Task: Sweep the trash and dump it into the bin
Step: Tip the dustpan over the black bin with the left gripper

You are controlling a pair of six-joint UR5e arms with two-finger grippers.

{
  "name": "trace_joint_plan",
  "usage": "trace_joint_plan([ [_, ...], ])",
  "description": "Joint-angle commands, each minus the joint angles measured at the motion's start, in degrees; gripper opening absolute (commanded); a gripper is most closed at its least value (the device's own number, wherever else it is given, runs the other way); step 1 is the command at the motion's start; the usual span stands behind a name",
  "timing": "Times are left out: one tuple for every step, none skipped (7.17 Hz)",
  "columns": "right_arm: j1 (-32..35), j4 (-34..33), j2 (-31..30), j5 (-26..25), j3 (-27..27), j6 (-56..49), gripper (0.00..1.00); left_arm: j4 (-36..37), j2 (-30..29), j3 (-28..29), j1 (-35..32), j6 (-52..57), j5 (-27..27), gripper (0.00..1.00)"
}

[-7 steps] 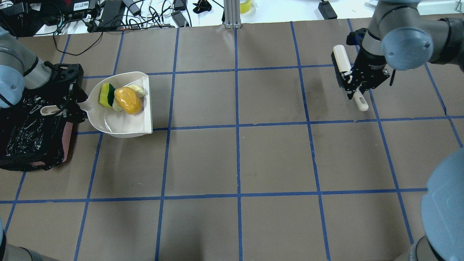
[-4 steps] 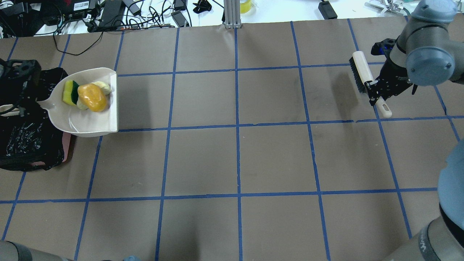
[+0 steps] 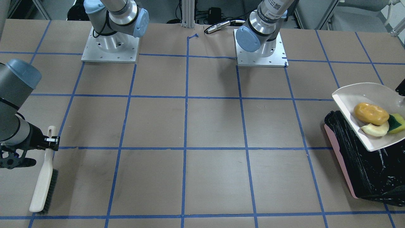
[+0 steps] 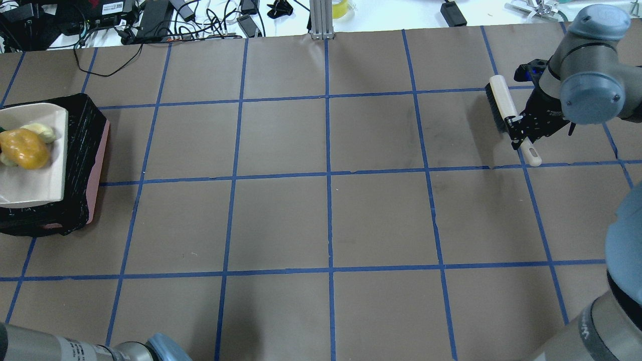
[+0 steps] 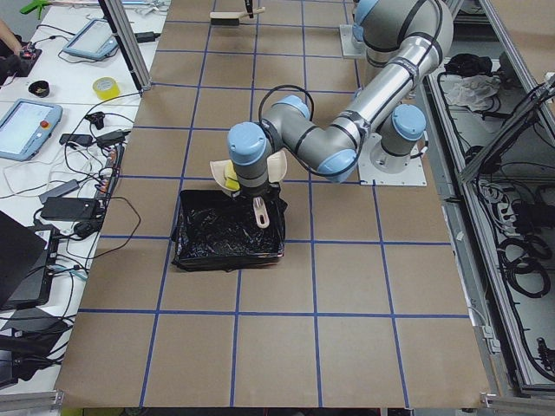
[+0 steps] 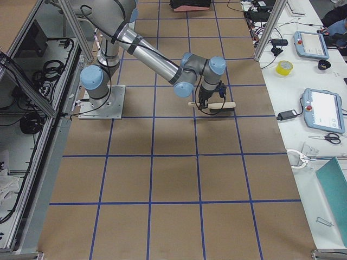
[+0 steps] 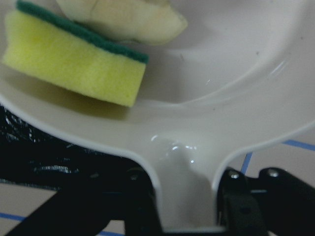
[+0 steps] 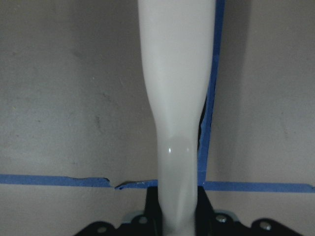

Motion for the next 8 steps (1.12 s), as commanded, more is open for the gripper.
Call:
trace_joint_plan([
  [0.00,0.06,0.39,0.06,0.01,1.88,0.00,1.13,-1.25,3.80,4.70,1.90,0.24,0.00],
  [0.00,0.06,0.48,0.06,0.27,1.53,0.00,4.01,-2.47,5.55,5.67,4.07,3.02,0.00],
  [0.00,0.23,0.48,0.06,0.28,1.61,0.00,5.43,-3.62,6.96,5.68,5.05,6.09,0.00],
  [0.00,0.41,0.57,0.06,0.45,1.70,0.00,5.62,-3.63,7.32,5.68,4.97,6.39,0.00],
  [0.00,0.15,0.91,0.15,0.63,1.27,0.09,9.36,-3.28,7.07,4.98,5.50,7.08,0.00],
  [0.00,0.06,0.92,0.15,0.54,1.61,0.55,13.23,-3.28,7.15,2.54,6.72,13.01,0.00],
  [-0.08,0.06,1.01,0.15,0.54,1.79,0.80,14.75,-2.93,7.15,-1.58,4.47,20.12,0.00],
  [-0.08,0.06,1.01,0.15,0.37,1.70,0.97,15.54,-3.36,7.15,-5.27,1.66,26.89,0.00],
])
